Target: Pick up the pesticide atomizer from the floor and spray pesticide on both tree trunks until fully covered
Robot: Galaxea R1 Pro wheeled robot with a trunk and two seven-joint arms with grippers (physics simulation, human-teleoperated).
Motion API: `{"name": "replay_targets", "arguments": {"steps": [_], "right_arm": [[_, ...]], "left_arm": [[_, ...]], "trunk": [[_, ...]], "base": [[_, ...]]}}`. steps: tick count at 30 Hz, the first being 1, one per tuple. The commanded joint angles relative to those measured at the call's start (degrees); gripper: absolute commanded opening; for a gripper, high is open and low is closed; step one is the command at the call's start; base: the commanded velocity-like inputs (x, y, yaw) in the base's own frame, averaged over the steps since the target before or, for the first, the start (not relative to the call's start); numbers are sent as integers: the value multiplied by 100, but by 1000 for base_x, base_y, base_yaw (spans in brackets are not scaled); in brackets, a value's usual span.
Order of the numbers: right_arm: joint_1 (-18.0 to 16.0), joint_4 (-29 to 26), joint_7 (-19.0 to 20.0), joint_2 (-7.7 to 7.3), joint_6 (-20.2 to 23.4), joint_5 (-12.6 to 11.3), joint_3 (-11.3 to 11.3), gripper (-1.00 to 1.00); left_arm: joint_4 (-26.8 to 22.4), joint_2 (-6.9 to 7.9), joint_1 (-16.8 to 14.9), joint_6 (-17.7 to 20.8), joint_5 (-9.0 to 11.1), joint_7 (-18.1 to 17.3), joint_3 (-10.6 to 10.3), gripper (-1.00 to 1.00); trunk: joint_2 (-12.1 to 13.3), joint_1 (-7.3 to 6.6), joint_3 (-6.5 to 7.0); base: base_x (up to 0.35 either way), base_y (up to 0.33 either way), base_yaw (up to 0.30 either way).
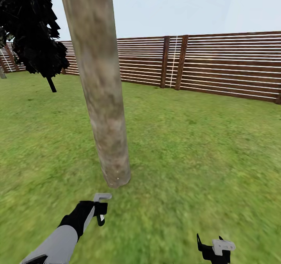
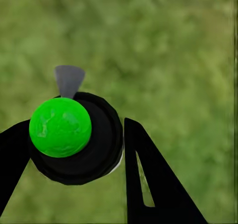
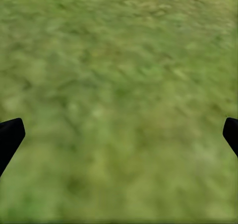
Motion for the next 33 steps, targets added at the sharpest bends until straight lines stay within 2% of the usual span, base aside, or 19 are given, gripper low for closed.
{"name": "replay_targets", "arguments": {"steps": [1,3,5,10,12,15,17,21,23,25,30,33], "right_arm": [[0,0,-1,0,-3,0,0,100],[0,0,-2,0,-2,0,-1,100],[0,0,-2,-5,-3,0,-3,100],[0,0,-2,-9,-1,0,-8,100],[0,0,-2,-9,-1,0,-8,100],[0,1,-2,-9,-1,0,-8,100],[0,6,1,-4,0,3,-3,100],[0,4,7,-1,3,8,0,100],[0,1,7,0,3,9,0,100],[0,0,7,0,0,6,0,100],[0,0,7,0,4,9,0,100],[0,1,7,0,2,7,0,100]], "left_arm": [[0,-41,-38,4,-4,7,2,-100],[-2,-144,-148,56,0,12,4,-100],[-15,-165,-210,284,-3,9,-1,-100],[-26,9,-233,384,-40,13,33,-100],[-33,12,-238,385,-36,13,34,-100],[-31,-147,-313,387,-30,13,7,-100],[-32,-188,-350,388,-36,13,1,-100],[-246,42,-346,495,-40,9,39,-100],[-560,158,-306,852,-26,5,27,-100],[-649,106,-302,927,-30,6,0,-100],[-666,-172,-360,938,-26,4,-15,-100],[-738,-244,-373,949,-30,-4,-28,-100]], "trunk": [[0,0,0],[0,0,0],[0,0,0],[0,0,0],[0,0,0],[0,0,0],[0,0,0],[0,0,0],[0,0,0],[0,0,0],[0,0,0],[0,0,0]], "base": [[0,0,0],[0,0,0],[0,0,0],[-111,24,-163],[-110,21,-156],[-15,3,-22],[-2,0,-3],[0,0,0],[-62,0,0],[-277,0,0],[-250,0,0],[-20,0,0]]}}
